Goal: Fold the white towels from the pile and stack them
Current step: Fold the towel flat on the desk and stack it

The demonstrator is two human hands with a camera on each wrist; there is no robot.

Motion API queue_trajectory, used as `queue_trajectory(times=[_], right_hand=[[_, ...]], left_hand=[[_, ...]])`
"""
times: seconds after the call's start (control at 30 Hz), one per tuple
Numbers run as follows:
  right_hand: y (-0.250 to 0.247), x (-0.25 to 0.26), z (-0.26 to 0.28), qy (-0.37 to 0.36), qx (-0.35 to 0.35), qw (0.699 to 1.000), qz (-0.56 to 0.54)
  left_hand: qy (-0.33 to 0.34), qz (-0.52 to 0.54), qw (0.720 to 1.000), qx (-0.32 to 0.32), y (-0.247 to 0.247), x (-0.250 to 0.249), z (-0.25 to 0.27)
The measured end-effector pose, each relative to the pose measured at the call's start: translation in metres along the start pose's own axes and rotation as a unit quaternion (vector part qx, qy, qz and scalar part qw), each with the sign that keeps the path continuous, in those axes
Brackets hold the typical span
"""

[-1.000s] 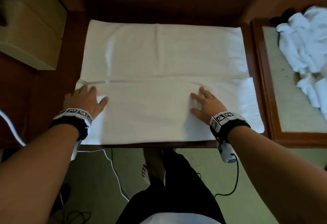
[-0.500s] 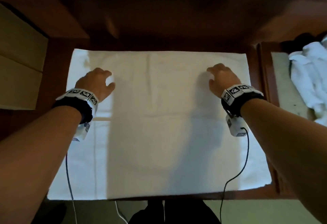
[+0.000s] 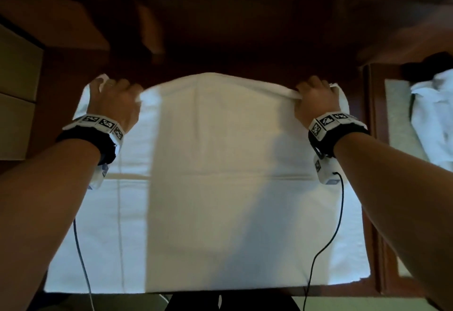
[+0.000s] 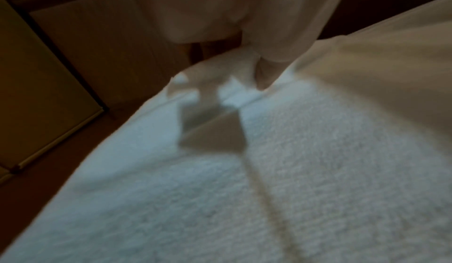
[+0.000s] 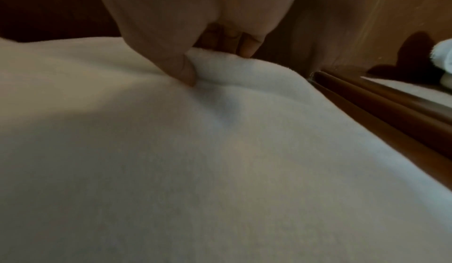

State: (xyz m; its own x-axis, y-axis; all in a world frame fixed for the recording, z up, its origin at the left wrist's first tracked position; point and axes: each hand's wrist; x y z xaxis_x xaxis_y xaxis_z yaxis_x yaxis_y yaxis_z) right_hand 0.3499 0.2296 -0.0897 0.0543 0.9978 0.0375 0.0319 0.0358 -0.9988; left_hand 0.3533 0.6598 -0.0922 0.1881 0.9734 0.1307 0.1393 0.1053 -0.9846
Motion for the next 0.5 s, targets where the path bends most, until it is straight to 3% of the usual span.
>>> queue_trajectory(times=[0.17, 0.27, 0.33, 0.43, 0.5], right_hand=[[-0.042, 0.003, 0.004, -0.007, -0.030, 0.999, -0.038], [-0.071, 0.005, 0.025, 0.009, -0.043, 0.995, -0.088], [-0.087, 0.007, 0.048, 0.012, -0.052, 0.993, -0.101], [-0.105, 0.011, 0.095, 0.000, -0.089, 0.993, -0.074], [-0.111, 0.011, 0.131, -0.010, -0.106, 0.992, -0.062]], left_hand=[[-0.028, 0.081, 0.996, -0.013, -0.040, 0.006, -0.002], [-0.085, 0.153, 0.985, -0.001, -0.072, 0.013, 0.007], [-0.054, 0.151, 0.986, -0.045, -0.088, 0.018, 0.026], [0.045, 0.100, 0.983, -0.147, -0.106, 0.025, 0.070], [0.067, 0.067, 0.981, -0.171, -0.116, 0.027, 0.104]])
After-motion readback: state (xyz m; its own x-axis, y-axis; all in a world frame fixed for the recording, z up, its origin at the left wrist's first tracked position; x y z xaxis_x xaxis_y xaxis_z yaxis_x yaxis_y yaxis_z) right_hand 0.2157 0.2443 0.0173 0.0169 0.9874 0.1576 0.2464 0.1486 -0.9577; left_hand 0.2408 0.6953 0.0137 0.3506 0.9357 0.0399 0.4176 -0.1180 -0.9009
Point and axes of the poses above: each hand's wrist, its own z-axis away from the middle knuckle, its own y-axis out of the palm, x = y × z, and after that the axes turned 14 degrees about -x, right-handed
